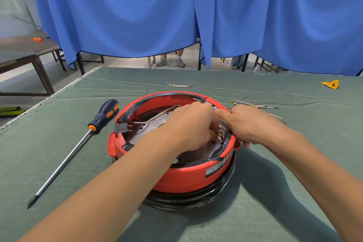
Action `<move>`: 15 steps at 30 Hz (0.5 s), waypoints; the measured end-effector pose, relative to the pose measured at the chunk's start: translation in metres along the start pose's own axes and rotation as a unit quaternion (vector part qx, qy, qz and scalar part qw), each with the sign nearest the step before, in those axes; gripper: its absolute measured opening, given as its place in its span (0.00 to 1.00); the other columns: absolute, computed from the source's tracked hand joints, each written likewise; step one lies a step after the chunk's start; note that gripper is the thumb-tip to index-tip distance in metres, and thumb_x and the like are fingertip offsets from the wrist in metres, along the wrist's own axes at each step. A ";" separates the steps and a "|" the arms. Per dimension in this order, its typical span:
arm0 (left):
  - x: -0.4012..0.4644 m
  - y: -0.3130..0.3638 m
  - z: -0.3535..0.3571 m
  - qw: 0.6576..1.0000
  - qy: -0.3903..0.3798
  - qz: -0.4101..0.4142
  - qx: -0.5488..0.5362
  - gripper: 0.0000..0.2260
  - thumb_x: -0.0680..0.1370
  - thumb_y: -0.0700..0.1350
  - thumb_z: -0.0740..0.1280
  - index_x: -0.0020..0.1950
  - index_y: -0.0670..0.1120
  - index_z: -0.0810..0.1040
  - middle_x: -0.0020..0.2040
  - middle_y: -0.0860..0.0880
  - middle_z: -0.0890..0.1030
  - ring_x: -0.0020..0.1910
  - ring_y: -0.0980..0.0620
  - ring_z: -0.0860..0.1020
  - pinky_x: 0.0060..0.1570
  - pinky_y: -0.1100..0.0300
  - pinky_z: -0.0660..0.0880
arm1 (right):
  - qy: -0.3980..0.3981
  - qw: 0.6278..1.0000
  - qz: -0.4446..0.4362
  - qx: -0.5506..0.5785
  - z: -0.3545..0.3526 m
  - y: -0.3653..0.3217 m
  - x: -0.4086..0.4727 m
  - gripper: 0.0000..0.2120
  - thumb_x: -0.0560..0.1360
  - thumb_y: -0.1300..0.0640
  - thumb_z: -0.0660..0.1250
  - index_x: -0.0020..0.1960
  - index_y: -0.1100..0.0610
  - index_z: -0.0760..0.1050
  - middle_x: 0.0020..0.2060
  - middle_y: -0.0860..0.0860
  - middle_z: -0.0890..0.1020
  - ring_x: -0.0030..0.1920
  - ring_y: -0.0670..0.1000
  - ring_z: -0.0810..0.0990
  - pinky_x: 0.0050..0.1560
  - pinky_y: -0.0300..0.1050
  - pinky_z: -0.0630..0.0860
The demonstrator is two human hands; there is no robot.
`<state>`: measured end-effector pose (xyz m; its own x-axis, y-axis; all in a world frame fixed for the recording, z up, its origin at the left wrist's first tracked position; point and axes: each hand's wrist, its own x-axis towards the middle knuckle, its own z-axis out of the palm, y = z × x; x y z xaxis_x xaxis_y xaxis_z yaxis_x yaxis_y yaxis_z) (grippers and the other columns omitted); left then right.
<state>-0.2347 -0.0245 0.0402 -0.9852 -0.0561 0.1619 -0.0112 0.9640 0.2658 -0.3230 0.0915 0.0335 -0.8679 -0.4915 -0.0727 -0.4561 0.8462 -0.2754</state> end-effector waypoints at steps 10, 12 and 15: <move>0.001 0.000 0.002 1.000 0.009 0.001 0.009 0.06 0.74 0.47 0.70 0.47 0.56 0.85 0.46 0.50 0.82 0.44 0.45 0.78 0.39 0.55 0.74 | 0.003 1.000 0.000 -0.003 0.000 -0.001 -0.002 0.29 0.79 0.40 0.47 0.31 0.57 0.71 0.16 0.51 0.75 0.29 0.51 0.76 0.42 0.48 0.74; 0.001 -0.001 0.002 1.000 0.010 0.002 0.002 0.05 0.73 0.48 0.70 0.46 0.56 0.85 0.47 0.51 0.82 0.45 0.45 0.78 0.40 0.55 0.74 | 0.004 1.000 0.000 -0.004 0.000 -0.001 -0.001 0.29 0.79 0.40 0.47 0.31 0.57 0.71 0.16 0.51 0.75 0.29 0.51 0.76 0.42 0.48 0.74; 0.000 -0.001 0.002 1.000 0.010 0.007 -0.008 0.06 0.73 0.48 0.70 0.47 0.57 0.85 0.48 0.50 0.82 0.46 0.45 0.78 0.41 0.54 0.75 | 0.007 1.000 -0.003 -0.012 -0.001 -0.002 -0.001 0.29 0.80 0.40 0.47 0.31 0.57 0.70 0.15 0.51 0.75 0.27 0.51 0.76 0.41 0.48 0.74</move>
<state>-0.2355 -0.0248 0.0376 -0.9815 -0.0482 0.1851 0.0055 0.9602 0.2793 -0.3213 0.0908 0.0345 -0.8677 -0.4937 -0.0582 -0.4656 0.8482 -0.2525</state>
